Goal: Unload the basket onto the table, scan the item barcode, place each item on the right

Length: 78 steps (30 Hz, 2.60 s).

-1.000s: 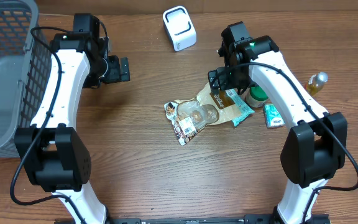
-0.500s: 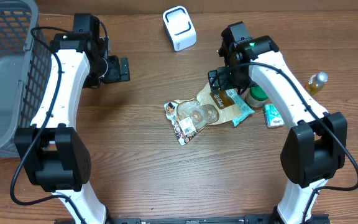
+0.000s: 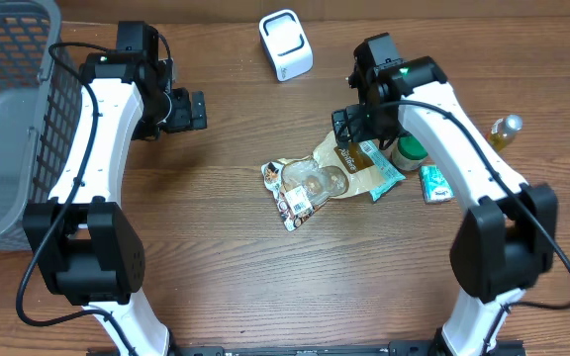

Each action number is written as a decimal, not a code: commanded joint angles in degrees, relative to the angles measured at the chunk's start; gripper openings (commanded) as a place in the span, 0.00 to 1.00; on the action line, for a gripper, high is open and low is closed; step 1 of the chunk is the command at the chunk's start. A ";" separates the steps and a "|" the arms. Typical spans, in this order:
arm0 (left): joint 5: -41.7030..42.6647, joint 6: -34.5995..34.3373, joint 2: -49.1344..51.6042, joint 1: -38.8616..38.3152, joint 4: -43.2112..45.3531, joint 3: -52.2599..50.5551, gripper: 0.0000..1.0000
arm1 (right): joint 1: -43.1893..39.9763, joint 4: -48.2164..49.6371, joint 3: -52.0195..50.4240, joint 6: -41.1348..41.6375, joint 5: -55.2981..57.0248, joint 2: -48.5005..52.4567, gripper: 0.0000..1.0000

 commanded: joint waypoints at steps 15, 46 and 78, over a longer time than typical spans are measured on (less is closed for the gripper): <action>0.02 -0.11 -0.09 -0.13 0.13 0.39 1.00 | -0.76 7.04 -9.55 -1.57 -0.96 -40.06 1.00; 0.02 -0.11 -0.09 -0.13 0.13 0.39 1.00 | -8.11 69.61 -92.37 3.41 -9.35 -110.18 1.00; 0.02 -0.11 -0.09 -0.13 0.13 0.39 1.00 | -10.71 62.34 -97.92 3.39 -8.07 -111.89 1.00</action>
